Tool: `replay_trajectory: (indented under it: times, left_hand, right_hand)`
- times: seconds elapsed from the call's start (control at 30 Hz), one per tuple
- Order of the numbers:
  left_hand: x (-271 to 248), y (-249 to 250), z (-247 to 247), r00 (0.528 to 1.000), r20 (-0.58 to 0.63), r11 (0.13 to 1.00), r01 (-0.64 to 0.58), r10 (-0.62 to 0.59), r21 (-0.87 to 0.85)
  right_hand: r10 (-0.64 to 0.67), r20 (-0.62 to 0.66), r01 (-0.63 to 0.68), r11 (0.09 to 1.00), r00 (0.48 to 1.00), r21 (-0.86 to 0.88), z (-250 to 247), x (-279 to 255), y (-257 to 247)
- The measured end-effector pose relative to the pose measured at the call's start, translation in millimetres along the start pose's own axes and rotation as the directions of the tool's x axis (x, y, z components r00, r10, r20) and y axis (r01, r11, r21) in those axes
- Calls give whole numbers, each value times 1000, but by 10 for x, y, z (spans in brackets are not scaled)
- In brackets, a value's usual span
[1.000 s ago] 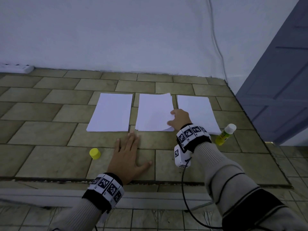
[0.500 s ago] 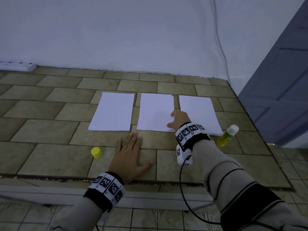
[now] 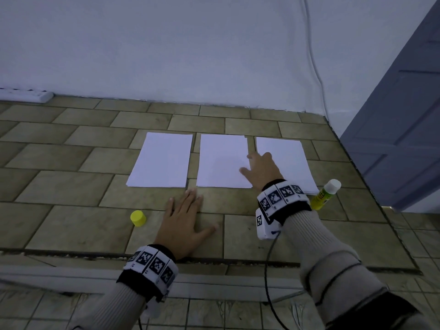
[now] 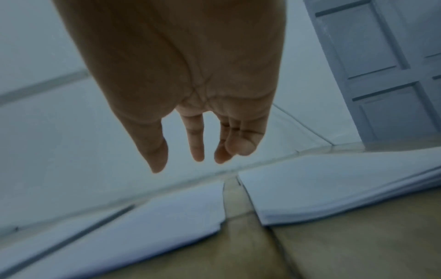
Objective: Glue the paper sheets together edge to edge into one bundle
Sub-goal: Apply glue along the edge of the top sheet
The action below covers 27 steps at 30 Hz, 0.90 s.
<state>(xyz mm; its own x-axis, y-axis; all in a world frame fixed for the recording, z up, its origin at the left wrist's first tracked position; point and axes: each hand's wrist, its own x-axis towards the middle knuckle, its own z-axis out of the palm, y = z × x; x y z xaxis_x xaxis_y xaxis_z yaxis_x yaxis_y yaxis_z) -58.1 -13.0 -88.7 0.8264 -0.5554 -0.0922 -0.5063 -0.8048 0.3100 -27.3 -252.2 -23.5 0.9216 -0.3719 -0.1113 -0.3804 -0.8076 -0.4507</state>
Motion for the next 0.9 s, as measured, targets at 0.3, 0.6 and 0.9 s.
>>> replay_trajectory:
  times: [0.3,0.6,0.9]
  left_hand:
    - [98,189,-773,999,21,979,39,-35,-200]
    - [865,-452,-754,870,45,866,481,-490,138]
    - [933,-542,-643,878,23,859,463,-479,220]
  right_hand:
    - [-179,-620,229,973,763,0,-427,-530,603]
    - [429,-459,-194,859,778,475,-505,-791,996]
    - [466,-364,-233,815,806,530,-373,-787,1174]
